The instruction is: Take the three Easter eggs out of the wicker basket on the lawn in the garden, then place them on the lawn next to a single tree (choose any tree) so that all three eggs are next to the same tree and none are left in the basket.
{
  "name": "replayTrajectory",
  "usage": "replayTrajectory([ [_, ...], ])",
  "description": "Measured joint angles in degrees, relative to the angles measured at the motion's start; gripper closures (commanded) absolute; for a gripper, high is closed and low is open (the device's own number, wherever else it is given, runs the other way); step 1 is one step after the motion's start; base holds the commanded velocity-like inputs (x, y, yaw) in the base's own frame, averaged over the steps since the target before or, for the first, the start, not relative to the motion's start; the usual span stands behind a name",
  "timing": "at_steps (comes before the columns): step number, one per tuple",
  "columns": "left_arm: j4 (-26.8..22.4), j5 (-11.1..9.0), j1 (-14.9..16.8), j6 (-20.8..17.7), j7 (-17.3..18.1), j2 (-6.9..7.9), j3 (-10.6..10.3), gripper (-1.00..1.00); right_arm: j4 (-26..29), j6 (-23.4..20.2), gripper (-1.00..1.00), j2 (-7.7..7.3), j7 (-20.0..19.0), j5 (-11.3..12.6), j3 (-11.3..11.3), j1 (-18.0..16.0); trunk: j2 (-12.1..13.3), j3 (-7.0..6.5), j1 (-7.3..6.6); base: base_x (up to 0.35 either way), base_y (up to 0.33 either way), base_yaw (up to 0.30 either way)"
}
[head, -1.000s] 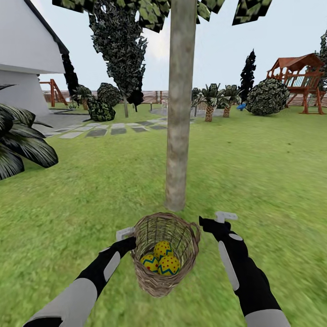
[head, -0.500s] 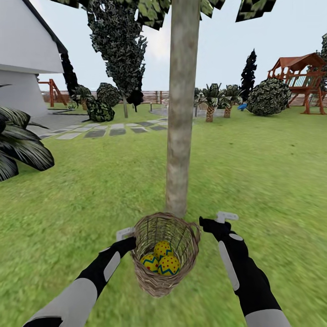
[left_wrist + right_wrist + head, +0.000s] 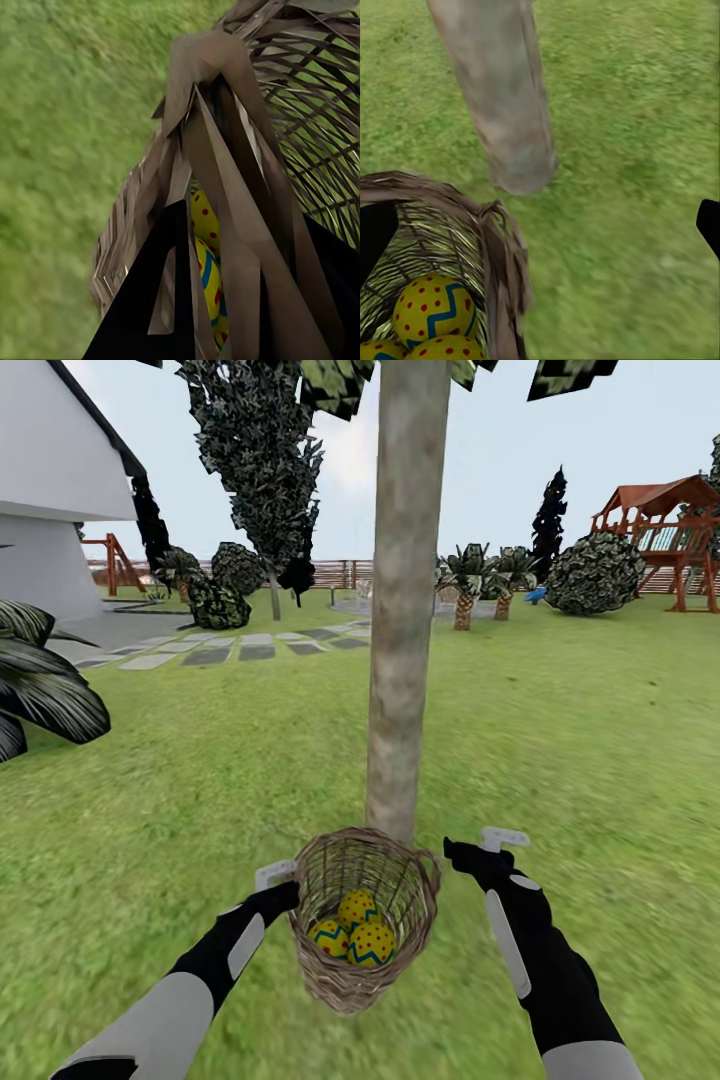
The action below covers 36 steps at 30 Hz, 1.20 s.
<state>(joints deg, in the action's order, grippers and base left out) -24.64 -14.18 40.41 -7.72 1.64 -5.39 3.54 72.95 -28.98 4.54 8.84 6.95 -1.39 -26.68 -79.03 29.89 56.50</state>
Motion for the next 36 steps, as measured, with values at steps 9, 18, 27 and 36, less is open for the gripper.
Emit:
replayTrajectory([
  [9, -0.12, -0.09, -0.01, 0.08, -0.02, 1.25, 0.09, 1.0, 0.1, 0.0, -1.0, -0.09, 0.0, 0.0, -2.96, 0.0, 0.0, 0.0, 0.03, 0.008, 0.002, 0.0],
  [18, -0.61, 0.24, -0.01, 0.07, -0.09, 2.79, 1.82, 1.0, 0.1, 0.0, -1.0, -0.09, 0.0, 0.0, -2.99, 0.0, -3.19, 1.44, 1.78, 0.0, 0.0, 0.0],
  [27, -0.77, 0.05, -0.01, 0.07, -0.02, 2.98, 2.67, 1.0, 0.1, 0.0, -1.0, -0.09, 0.0, 0.0, -2.99, 0.0, -6.8, 3.05, 3.76, 0.0, 0.0, 0.0],
  [36, -0.52, 0.01, -0.01, 0.07, -0.01, 2.99, 2.59, 1.0, 0.04, -0.08, -1.0, -0.12, 0.0, 0.0, -2.99, 0.0, -10.41, 4.67, 5.74, 0.0, 0.0, 0.0],
])
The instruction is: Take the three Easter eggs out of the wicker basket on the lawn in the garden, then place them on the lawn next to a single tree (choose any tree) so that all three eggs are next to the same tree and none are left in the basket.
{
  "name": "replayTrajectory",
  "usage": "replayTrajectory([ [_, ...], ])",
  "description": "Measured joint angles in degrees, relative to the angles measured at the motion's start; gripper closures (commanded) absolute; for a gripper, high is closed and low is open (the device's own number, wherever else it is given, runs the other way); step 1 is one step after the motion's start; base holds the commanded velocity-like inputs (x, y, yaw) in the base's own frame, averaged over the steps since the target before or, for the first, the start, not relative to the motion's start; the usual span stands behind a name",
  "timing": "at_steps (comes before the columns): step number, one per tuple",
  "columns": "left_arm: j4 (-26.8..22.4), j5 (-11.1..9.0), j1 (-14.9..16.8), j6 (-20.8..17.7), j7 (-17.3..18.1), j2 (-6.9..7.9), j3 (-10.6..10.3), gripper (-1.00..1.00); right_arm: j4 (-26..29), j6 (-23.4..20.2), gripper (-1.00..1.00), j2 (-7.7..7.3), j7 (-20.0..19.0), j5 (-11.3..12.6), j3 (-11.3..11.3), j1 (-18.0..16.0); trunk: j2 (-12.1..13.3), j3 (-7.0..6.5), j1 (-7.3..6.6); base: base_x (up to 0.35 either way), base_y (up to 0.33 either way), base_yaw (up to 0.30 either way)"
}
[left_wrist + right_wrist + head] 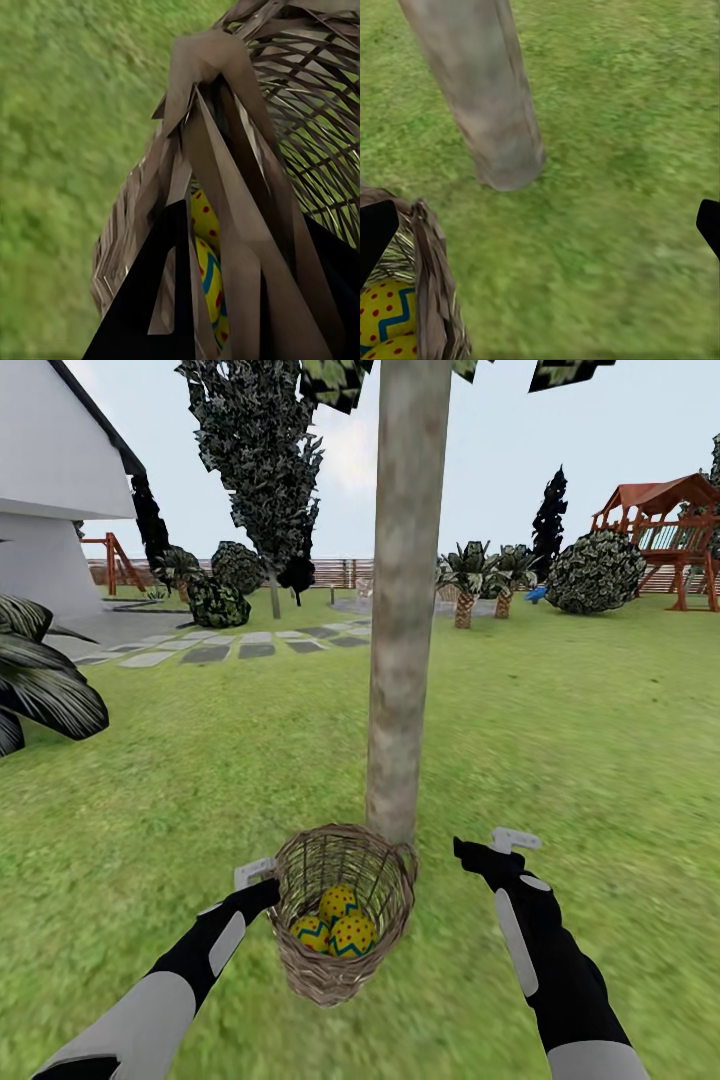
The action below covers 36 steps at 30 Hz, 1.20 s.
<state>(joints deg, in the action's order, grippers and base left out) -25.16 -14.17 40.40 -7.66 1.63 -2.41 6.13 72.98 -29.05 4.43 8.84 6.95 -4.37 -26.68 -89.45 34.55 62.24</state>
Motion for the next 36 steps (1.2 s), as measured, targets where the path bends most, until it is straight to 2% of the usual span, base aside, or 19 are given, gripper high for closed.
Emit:
replayTrajectory([
  [30, 0.45, -0.03, 0.0, 0.0, 0.0, 0.0, -0.02, 1.0, -0.21, 0.07, -1.0, 0.03, 0.0, 0.0, 0.0, 0.0, -12.04, 5.39, 6.59, 0.0, 0.0, 0.0],
  [33, 0.35, -0.05, 0.01, 0.08, 0.01, 0.0, 0.0, 1.0, -0.24, 0.07, -1.0, 0.03, 0.0, 0.0, 0.01, 0.0, -12.05, 5.39, 6.6, 0.0, 0.0, 0.0],
  [36, 0.35, 0.03, 0.02, 3.03, -0.02, 0.03, 0.15, 1.0, -0.2, 0.07, -1.0, 0.03, 0.0, 0.0, 0.0, 0.0, -12.05, 5.39, 6.58, 0.147, 0.0, 0.0],
])
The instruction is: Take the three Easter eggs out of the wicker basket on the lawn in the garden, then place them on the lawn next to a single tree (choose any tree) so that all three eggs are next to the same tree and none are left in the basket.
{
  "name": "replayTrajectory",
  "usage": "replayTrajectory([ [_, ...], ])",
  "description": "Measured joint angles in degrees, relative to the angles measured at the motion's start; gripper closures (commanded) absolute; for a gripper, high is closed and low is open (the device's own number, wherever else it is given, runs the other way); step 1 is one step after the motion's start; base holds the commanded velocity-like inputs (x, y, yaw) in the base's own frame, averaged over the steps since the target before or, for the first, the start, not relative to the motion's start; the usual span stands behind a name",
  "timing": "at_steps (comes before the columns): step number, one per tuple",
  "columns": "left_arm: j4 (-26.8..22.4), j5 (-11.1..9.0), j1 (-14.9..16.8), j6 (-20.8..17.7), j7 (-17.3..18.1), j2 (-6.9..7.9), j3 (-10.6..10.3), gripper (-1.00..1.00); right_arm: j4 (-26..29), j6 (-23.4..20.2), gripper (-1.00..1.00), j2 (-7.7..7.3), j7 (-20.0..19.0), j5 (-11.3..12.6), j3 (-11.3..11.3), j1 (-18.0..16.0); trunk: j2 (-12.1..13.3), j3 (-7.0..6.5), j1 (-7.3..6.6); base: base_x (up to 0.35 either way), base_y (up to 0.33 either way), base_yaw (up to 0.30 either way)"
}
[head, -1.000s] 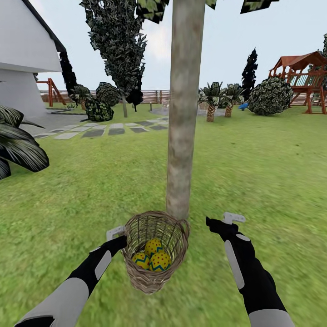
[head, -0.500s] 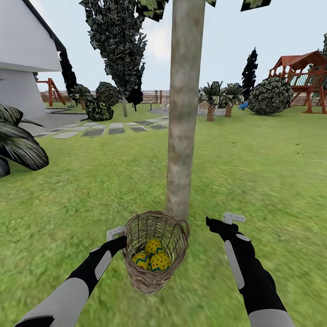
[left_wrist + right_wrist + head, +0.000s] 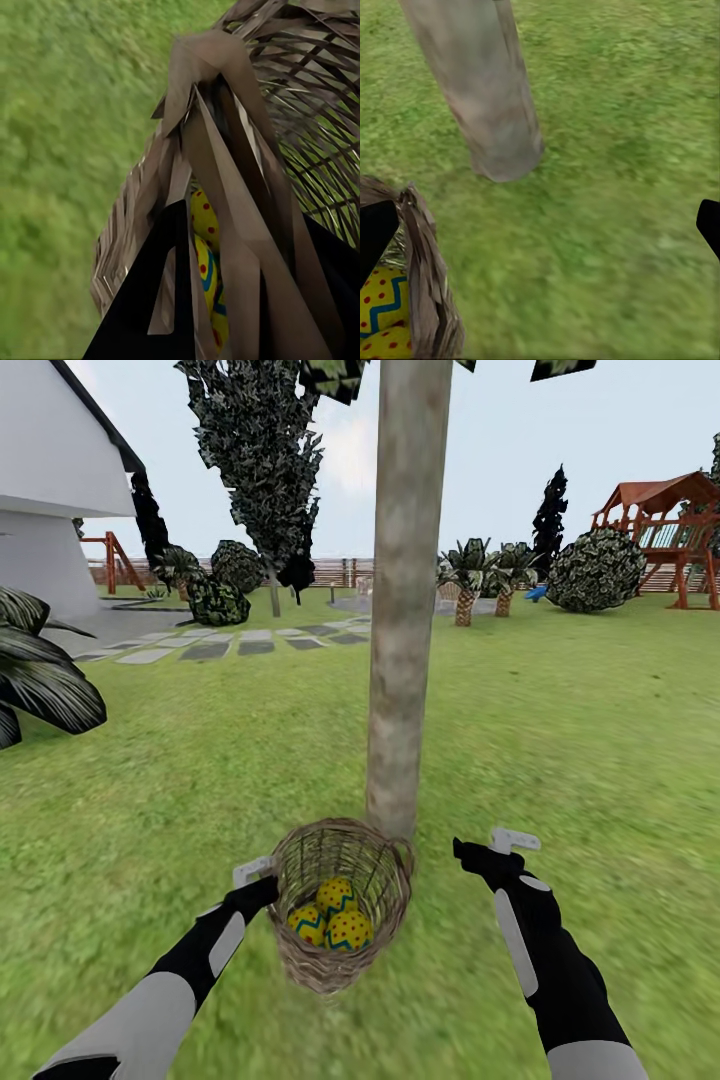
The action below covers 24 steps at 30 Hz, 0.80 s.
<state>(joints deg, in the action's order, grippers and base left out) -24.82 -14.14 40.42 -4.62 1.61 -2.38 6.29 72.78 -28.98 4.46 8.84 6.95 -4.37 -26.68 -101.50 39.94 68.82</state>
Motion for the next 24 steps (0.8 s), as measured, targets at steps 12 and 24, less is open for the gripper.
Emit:
replayTrajectory([
  [12, 0.1, -0.05, -0.02, 0.8, 0.03, -0.03, -0.12, 1.0, -0.08, 0.0, -1.0, 0.0, 0.0, 0.0, 0.01, 0.0, 0.0, 0.01, 0.02, 0.154, 0.018, 0.0],
  [24, 0.11, 0.05, -0.02, 0.8, -0.05, -0.01, -0.12, 1.0, -0.22, 0.35, -1.0, 0.08, -0.08, 0.0, 0.2, 0.0, -4.8, 2.16, 2.65, 0.0, 0.0, 0.0],
])
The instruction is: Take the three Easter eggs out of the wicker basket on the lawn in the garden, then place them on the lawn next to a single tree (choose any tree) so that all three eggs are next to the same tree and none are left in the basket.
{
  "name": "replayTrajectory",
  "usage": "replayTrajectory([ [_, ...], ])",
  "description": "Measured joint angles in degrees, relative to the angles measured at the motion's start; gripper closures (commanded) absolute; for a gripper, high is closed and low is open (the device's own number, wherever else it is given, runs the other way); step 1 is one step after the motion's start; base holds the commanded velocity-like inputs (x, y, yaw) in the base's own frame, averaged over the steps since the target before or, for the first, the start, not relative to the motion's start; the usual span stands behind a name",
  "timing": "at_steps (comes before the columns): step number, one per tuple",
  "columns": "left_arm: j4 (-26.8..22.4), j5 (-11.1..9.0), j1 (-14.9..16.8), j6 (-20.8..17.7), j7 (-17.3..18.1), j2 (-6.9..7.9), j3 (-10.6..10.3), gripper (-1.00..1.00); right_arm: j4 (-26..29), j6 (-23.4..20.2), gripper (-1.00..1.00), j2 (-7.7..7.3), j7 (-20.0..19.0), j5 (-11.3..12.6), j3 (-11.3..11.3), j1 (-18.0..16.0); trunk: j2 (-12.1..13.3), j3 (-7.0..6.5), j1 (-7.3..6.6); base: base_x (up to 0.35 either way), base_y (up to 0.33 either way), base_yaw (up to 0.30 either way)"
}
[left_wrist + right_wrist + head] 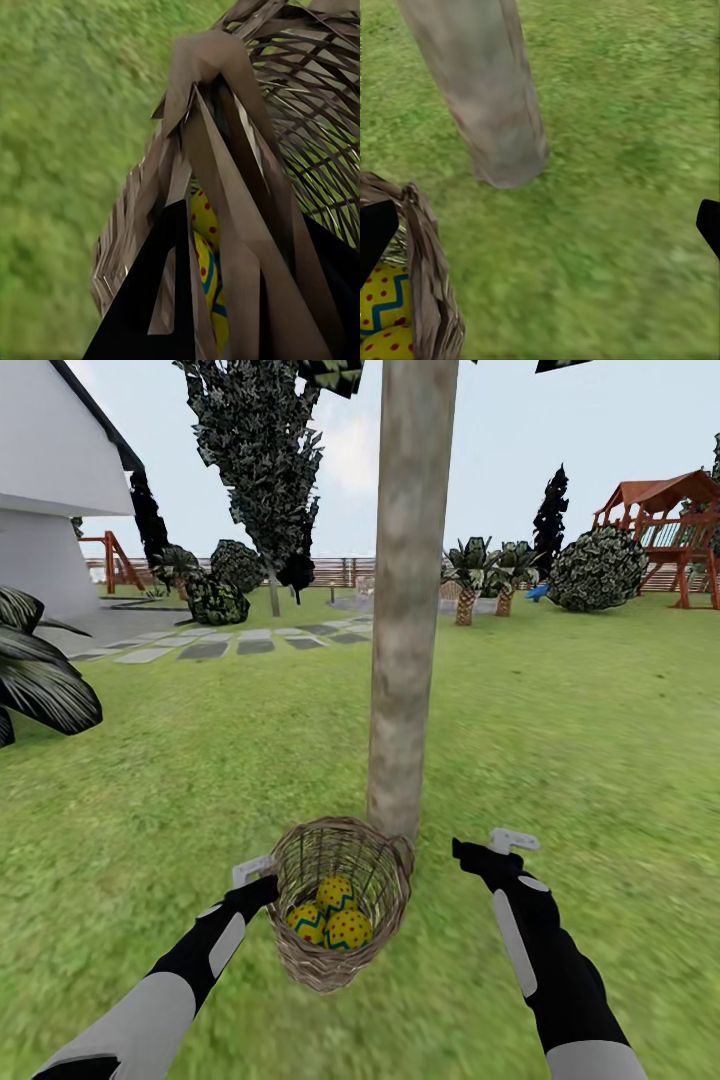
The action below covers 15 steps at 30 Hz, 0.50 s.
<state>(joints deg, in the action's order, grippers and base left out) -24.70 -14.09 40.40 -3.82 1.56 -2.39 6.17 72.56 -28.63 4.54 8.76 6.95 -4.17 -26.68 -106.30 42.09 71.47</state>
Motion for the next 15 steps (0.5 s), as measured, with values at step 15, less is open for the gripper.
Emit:
replayTrajectory([
  [15, 0.0, -0.05, 0.0, 0.0, 0.04, -0.02, 0.0, 1.0, -0.12, 0.26, -1.0, 0.07, 0.0, -0.04, 0.14, 0.0, -6.02, 2.69, 3.3, 0.0, 0.0, 0.0],
])
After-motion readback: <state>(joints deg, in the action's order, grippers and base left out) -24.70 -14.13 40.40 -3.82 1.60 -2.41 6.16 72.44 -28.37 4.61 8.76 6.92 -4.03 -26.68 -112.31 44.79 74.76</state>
